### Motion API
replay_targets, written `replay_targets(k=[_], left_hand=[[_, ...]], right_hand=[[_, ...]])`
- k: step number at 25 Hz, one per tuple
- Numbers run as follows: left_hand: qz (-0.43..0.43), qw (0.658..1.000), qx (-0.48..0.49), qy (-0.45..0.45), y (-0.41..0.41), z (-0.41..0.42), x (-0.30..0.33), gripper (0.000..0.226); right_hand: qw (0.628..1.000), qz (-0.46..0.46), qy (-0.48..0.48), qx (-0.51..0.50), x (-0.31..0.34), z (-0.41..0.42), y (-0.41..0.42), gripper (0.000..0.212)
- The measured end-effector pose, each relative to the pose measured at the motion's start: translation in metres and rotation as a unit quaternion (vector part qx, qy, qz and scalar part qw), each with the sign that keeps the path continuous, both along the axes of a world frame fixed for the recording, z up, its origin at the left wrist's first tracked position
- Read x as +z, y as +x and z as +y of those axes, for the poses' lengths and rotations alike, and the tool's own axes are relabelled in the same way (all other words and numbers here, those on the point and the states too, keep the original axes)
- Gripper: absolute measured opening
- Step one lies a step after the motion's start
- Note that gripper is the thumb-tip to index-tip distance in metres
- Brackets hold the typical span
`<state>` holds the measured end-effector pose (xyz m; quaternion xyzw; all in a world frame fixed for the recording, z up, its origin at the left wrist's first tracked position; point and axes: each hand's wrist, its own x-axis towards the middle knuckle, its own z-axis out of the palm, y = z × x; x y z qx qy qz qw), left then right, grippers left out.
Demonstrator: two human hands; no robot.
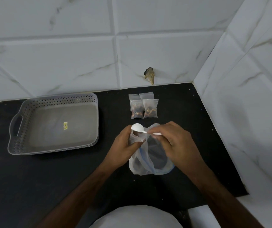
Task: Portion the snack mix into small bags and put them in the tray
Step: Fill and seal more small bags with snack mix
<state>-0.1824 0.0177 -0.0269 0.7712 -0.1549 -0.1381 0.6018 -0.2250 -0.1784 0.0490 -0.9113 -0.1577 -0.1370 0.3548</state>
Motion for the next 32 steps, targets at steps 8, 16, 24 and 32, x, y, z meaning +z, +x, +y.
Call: replay_targets(k=[8, 16, 24, 32], left_hand=[[0.025, 1.000, 0.009, -0.015, 0.003, 0.003, 0.000, 0.030], [0.015, 0.999, -0.019, -0.032, 0.005, 0.003, 0.004, 0.025], [-0.314, 0.859, -0.281, 0.292, 0.001, 0.013, -0.007, 0.041], [-0.299, 0.908, -0.164, 0.245, 0.002, 0.044, -0.010, 0.022]], right_hand=[[0.999, -0.045, -0.009, 0.028, -0.009, -0.008, 0.004, 0.025], [0.901, 0.224, 0.348, -0.128, 0.005, -0.015, -0.001, 0.019], [0.921, 0.362, 0.047, -0.135, -0.061, -0.043, -0.019, 0.023], [0.939, 0.313, -0.108, -0.098, -0.074, 0.001, 0.033, 0.026]])
